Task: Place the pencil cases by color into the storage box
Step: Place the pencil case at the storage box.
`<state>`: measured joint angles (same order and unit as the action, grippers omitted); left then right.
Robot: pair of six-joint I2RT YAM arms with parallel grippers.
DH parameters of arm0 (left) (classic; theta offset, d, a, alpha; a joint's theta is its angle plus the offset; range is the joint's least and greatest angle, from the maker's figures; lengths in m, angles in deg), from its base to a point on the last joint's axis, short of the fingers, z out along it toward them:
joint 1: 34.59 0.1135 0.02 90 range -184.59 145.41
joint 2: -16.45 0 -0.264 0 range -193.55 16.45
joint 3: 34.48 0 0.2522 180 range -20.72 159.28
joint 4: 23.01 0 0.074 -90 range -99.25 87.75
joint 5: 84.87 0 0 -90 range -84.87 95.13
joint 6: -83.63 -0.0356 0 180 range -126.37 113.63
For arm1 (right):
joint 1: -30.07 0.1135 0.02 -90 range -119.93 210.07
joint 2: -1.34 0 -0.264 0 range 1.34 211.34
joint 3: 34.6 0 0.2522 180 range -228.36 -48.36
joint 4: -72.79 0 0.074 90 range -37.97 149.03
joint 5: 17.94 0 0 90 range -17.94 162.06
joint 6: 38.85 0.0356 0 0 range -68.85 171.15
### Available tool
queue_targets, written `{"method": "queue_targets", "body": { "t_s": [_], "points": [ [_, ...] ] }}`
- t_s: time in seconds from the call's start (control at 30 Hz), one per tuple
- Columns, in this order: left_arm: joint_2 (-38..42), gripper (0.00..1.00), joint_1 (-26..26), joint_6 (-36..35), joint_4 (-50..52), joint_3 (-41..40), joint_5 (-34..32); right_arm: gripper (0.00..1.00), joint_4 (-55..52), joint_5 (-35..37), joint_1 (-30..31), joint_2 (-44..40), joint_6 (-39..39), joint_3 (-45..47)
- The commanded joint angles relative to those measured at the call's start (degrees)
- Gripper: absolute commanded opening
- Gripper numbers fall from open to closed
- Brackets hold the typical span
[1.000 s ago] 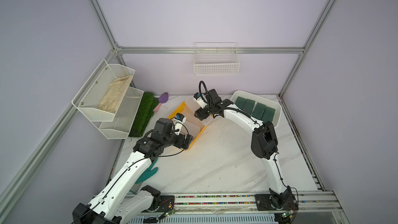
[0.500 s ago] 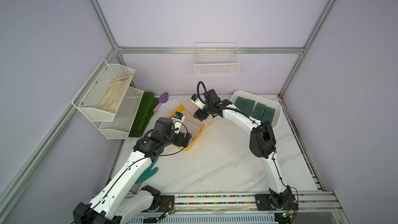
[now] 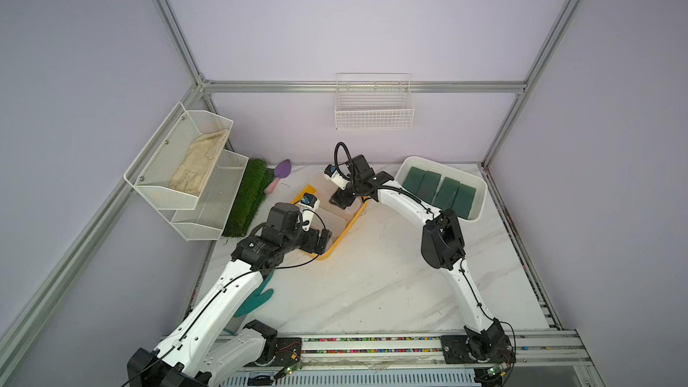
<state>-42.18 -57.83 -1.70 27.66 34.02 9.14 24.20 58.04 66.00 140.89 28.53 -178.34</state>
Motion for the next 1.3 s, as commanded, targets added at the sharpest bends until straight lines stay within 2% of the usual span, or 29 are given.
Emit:
{"method": "queue_targets", "body": {
  "t_s": [0.0,0.83,1.27],
  "points": [
    [-0.3,1.00,0.4,-1.6,-2.5,1.2,-0.9,0.70,-0.6,-1.6,0.9,1.0,-2.1,-1.9],
    [0.7,1.00,0.5,-1.9,-3.8,0.6,-1.9,0.71,-4.5,3.5,1.7,6.7,-7.8,-6.4],
    [1.2,1.00,0.6,-2.1,-3.9,0.5,-2.5,0.74,-5.8,2.9,1.9,8.4,-8.2,-7.3]
  ]
}}
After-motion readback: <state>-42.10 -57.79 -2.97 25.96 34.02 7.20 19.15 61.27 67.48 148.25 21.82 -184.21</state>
